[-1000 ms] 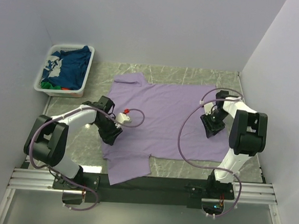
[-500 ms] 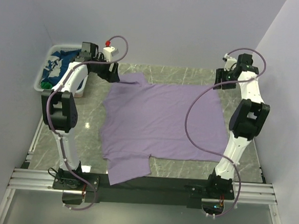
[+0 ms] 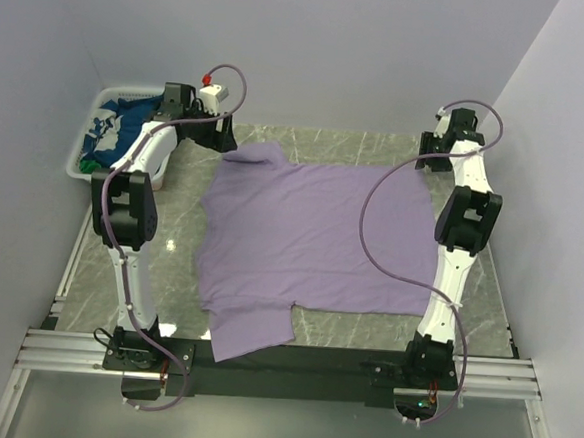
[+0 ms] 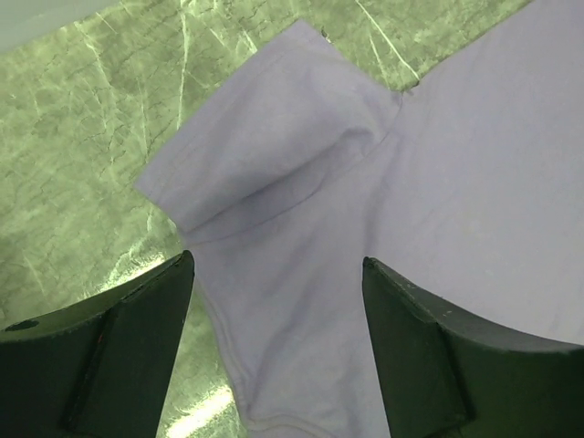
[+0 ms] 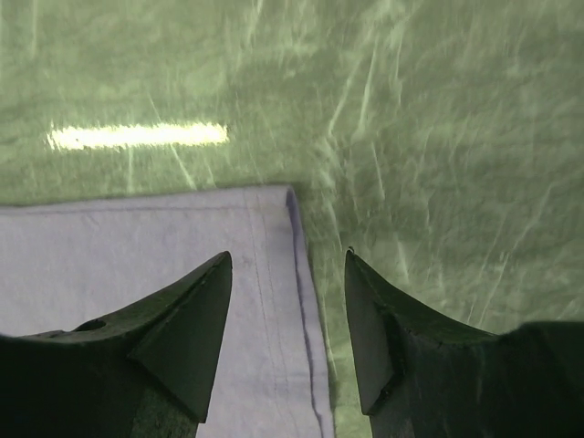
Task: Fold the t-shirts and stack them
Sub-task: Fold the tshirt
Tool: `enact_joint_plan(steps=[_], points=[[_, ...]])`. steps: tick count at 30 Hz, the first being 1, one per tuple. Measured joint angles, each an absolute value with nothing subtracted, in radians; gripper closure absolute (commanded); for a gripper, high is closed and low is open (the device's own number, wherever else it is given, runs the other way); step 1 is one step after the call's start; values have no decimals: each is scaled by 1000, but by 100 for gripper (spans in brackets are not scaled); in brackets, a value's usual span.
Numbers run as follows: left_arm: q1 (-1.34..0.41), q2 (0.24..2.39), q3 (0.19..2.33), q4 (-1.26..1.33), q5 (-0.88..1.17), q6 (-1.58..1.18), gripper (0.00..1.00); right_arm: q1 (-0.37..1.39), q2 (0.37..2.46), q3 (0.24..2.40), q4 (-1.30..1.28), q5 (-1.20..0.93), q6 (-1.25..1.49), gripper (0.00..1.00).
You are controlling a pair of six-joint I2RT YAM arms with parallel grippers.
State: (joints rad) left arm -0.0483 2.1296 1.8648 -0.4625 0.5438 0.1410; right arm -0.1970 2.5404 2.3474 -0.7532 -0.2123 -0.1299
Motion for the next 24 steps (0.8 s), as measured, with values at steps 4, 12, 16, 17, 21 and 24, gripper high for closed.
enact_joint_plan(steps=[4,12,16,17,21,24], points=[[-48,2149,1871,-455,537,141,20,-171,2540,2355,-736,-162,-160,40],[-47,2168,1870,-459,525,157,20,-123,2572,2413,-775,-117,-259,39],[-45,2168,1870,-461,517,173,20,-122,2591,2426,-779,-90,-284,33],[-43,2168,1870,-461,516,175,20,-122,2594,2426,-782,-82,-287,33],[-38,2168,1871,-461,515,183,21,-120,2608,2454,-803,-60,-298,36],[-33,2168,1870,-462,509,191,21,-118,2608,2457,-809,-47,-311,39]])
